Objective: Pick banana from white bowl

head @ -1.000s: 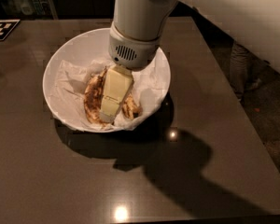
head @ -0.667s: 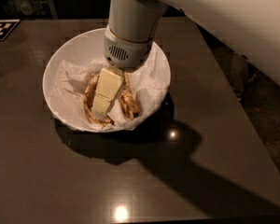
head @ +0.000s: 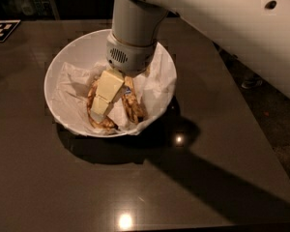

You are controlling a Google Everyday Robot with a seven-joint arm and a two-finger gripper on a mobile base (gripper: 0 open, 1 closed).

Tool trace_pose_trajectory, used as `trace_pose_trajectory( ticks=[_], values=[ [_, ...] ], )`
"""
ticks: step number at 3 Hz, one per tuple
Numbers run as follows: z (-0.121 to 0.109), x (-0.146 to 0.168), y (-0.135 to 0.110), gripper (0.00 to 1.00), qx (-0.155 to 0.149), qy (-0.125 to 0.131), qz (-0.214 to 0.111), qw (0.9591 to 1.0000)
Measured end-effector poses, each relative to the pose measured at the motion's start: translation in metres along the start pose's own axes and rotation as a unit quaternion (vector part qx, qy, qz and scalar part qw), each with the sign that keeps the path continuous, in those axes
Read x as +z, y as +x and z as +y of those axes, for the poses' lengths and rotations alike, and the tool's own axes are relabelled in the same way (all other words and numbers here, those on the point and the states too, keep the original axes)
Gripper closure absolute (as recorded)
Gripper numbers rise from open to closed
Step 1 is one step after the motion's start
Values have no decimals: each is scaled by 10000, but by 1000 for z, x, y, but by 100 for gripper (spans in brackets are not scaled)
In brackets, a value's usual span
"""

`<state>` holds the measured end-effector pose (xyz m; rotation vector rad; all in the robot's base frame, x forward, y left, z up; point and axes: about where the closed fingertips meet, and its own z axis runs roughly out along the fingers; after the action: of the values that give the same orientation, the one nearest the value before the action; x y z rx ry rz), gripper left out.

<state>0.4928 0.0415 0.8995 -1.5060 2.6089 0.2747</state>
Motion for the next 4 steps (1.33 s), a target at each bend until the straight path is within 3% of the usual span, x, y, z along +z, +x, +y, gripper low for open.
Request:
trace_pose_trajectory(
  ticks=[2,4],
  values=[
    [-8,8,6,14,717,144,264,9970],
    [-21,11,4,19,1012,217,349,9940]
  ],
)
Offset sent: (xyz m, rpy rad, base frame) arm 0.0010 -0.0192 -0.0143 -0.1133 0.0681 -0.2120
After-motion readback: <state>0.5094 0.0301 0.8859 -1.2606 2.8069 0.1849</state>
